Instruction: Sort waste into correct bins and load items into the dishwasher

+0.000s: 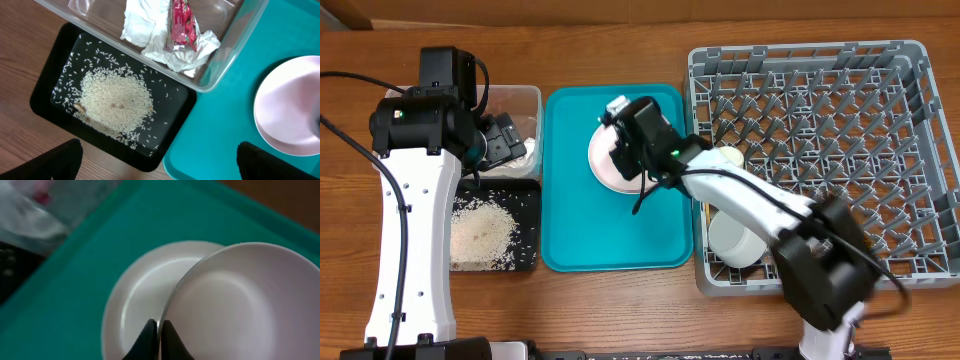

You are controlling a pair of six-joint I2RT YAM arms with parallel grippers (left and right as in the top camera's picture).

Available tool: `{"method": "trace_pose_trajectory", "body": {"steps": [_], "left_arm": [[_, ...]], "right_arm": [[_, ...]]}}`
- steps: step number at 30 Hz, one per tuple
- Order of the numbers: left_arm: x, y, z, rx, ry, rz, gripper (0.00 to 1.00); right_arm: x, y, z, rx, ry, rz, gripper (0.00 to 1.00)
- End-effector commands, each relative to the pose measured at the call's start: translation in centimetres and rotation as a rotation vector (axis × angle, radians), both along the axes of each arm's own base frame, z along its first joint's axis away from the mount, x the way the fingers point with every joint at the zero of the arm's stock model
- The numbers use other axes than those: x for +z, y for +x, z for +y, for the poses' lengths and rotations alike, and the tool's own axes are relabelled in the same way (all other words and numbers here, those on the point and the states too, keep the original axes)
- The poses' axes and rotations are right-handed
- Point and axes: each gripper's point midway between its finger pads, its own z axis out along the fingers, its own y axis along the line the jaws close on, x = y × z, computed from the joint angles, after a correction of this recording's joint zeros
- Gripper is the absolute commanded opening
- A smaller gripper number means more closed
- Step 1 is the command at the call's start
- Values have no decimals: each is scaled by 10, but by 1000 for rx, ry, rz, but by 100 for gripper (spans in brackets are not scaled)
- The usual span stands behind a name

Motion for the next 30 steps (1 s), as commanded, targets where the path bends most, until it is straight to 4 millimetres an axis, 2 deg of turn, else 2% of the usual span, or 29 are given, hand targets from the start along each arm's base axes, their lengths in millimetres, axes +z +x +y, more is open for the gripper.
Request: {"method": "trace_pose_trajectory", "body": {"steps": [1, 4, 6, 9, 11, 15, 18, 20, 26, 30], "left_arm": [[2, 2, 1, 4, 6, -7, 100], [2, 2, 1, 4, 6, -7, 100], [2, 2, 1, 4, 6, -7, 100], [2, 2, 1, 4, 6, -7, 100], [2, 2, 1, 4, 6, -8, 100], [2, 2, 1, 4, 6, -7, 100], [2, 2, 1, 5, 6, -7, 100], [2, 2, 1, 4, 6, -7, 100], [2, 2, 1, 4, 6, -7, 100], [2, 2, 1, 4, 6, -7, 100]], "right_arm": [[119, -2, 1, 4, 243, -111, 4], [175, -3, -27, -17, 408, -105, 4], [200, 1, -52, -22, 512, -73, 4], [217, 13, -95, -26, 677, 34, 4], [219, 21, -124, -10, 770, 115, 4], [207, 35, -168, 59, 923, 276, 4], [183, 47, -185, 87, 995, 395, 4], [164, 52, -190, 115, 1024, 462, 4], [118, 59, -187, 139, 1065, 620, 4], [105, 62, -187, 123, 1070, 647, 4]]}}
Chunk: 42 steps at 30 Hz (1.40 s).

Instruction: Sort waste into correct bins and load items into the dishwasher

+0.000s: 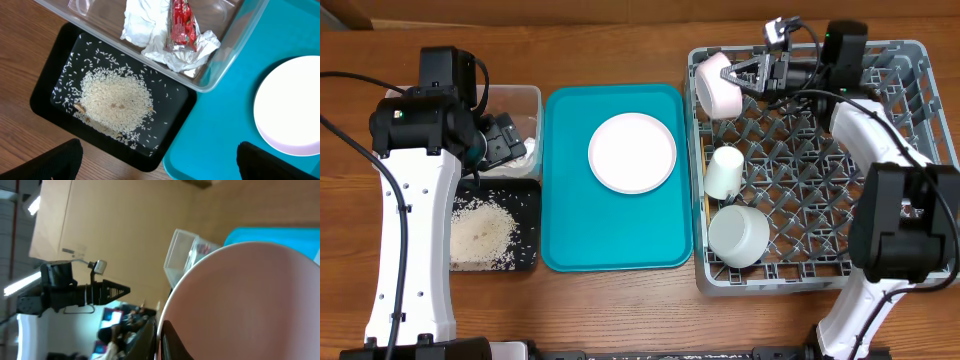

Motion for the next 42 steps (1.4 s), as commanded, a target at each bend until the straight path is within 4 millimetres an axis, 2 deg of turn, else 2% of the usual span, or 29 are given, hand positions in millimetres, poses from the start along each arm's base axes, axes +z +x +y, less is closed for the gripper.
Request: {"method": "trace_pose_trajectory", "body": {"steps": [1, 12, 20, 21, 23, 28, 35, 39, 42], "left_arm": [[2, 2, 1, 4, 6, -7, 100], [2, 2, 1, 5, 6, -7, 100], [2, 2, 1, 4, 6, -7, 100], [2, 2, 1, 4, 6, -7, 100], [2, 2, 1, 4, 6, -7, 100], [2, 2, 1, 4, 6, -7, 100], [2, 2, 1, 4, 6, -7, 100], [2, 2, 1, 4, 6, -7, 100], [2, 2, 1, 4, 6, -7, 100]], "right_arm": [[2, -9, 3, 61, 36, 22, 4], [-25, 5, 13, -51, -38, 153, 4], [-39, 8, 6, -102, -63, 197, 4], [-42, 8, 3, -108, -63, 203, 4], [-46, 8, -4, -121, -61, 222, 16], [-47, 5, -23, -133, -35, 274, 27], [-38, 4, -53, -141, 16, 263, 34], [-32, 4, -78, -164, 43, 251, 34], [-22, 3, -89, -183, 45, 224, 30]]}}
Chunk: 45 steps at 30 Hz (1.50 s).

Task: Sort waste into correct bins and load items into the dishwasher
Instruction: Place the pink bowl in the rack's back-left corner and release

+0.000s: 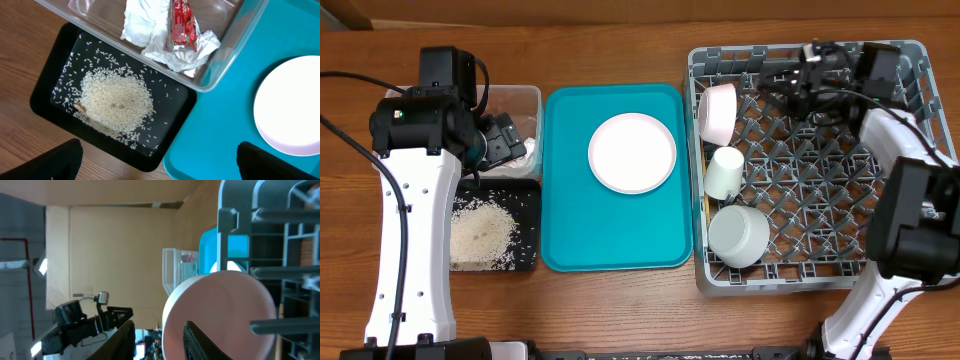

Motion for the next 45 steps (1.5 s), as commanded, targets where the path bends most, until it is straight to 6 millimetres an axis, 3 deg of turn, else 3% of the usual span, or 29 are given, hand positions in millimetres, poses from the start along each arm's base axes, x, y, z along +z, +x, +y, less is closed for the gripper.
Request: {"method": "trace_pose_trajectory", "body": {"steps": [1, 4, 7, 10, 16, 19, 23, 30, 35, 45], "left_arm": [[2, 2, 1, 4, 6, -7, 100], [2, 2, 1, 4, 6, -7, 100], [2, 2, 1, 4, 6, -8, 100], [2, 2, 1, 4, 6, -8, 100], [2, 2, 1, 4, 6, -7, 100], [2, 2, 1, 5, 6, -7, 100], [2, 2, 1, 4, 6, -7, 100], [2, 2, 1, 5, 6, -7, 100], [2, 2, 1, 4, 6, -7, 100], [2, 2, 1, 4, 6, -7, 100]], "right_arm": [[19, -6, -12, 4, 14, -61, 28], [45, -9, -13, -18, -26, -136, 18], [71, -9, -5, -68, -101, -202, 16], [81, -7, -3, -192, -241, -198, 13], [62, -18, -31, -505, -762, -102, 11], [64, -32, -12, -451, -923, -189, 11], [52, -51, 39, -256, -994, -281, 11], [34, -67, 77, -178, -1128, -306, 10], [18, -80, 85, -117, -1153, -255, 10], [-43, -74, 84, -33, -1217, -129, 11]]}}
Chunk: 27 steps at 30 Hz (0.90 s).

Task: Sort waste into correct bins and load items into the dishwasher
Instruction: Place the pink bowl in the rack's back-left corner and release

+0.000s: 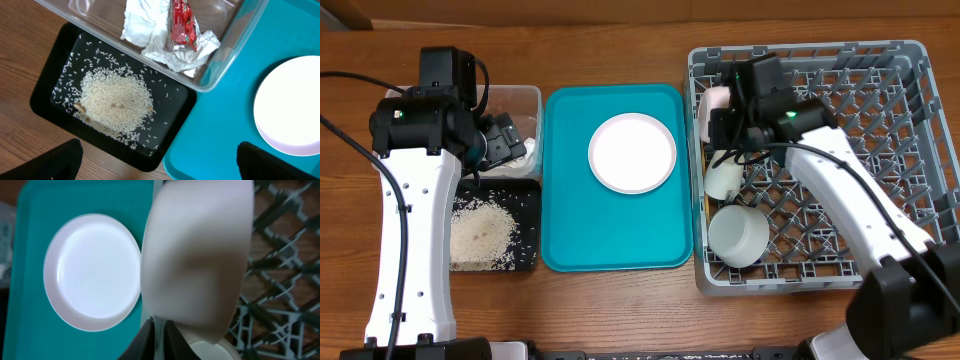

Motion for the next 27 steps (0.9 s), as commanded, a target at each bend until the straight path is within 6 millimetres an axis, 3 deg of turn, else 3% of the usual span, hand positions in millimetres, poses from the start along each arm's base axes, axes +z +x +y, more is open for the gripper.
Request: {"method": "trace_pose_trajectory", "body": {"steps": [1, 5, 18, 20, 23, 27], "left_arm": [[2, 2, 1, 4, 6, -7, 100], [2, 2, 1, 5, 6, -7, 100], [2, 2, 1, 5, 6, -7, 100], [2, 2, 1, 4, 6, -7, 100], [2, 2, 1, 4, 6, -7, 100], [2, 2, 1, 4, 6, -7, 100]], "right_arm": [[-11, 8, -6, -15, -51, -7, 11], [-1, 14, -19, -56, -106, -57, 10], [39, 6, -43, -121, -177, -147, 11], [52, 4, -31, -87, -107, -168, 10], [68, 0, 7, 34, 61, -189, 10], [66, 3, 24, 72, 95, -198, 10]]}}
